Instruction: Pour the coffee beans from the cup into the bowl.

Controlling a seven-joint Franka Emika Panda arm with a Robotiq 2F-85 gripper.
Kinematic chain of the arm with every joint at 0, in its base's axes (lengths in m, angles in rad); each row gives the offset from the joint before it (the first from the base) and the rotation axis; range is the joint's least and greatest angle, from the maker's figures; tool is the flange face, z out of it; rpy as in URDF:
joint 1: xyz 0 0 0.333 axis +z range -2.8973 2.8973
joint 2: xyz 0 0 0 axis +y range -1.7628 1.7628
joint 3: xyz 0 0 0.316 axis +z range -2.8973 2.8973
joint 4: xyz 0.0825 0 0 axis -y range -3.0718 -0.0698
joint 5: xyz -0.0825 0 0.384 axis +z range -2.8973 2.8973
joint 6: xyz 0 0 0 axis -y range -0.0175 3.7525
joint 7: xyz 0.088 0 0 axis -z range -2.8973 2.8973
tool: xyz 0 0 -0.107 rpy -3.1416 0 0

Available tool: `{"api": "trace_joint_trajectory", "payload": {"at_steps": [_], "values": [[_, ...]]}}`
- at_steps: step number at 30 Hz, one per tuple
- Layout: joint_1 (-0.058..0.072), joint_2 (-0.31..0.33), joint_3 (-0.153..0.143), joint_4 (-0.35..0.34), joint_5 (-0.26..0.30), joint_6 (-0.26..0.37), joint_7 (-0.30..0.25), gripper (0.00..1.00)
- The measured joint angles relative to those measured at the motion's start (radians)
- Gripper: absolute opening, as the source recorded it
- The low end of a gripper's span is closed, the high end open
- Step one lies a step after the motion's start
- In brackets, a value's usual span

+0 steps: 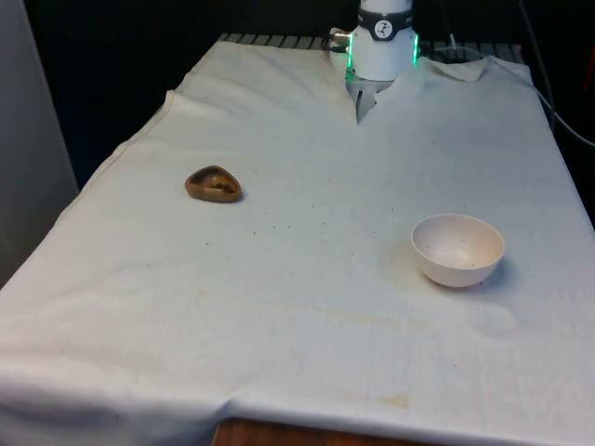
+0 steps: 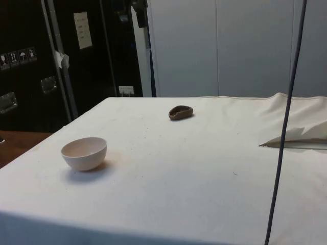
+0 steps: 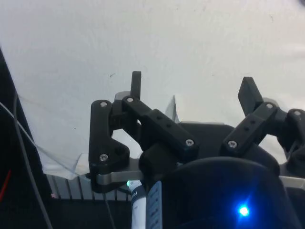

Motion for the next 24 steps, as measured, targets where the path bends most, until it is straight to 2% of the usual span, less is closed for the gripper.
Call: {"api": "trace_joint_trajectory", "payload": {"at_steps": [11, 24], "values": [[-0.001, -0.021, -0.025, -0.026, -0.022, 0.009, -0.011, 1.0], [-0.002, -0.065, -0.063, -0.134, -0.052, 0.117, -0.02, 1.0]]}}
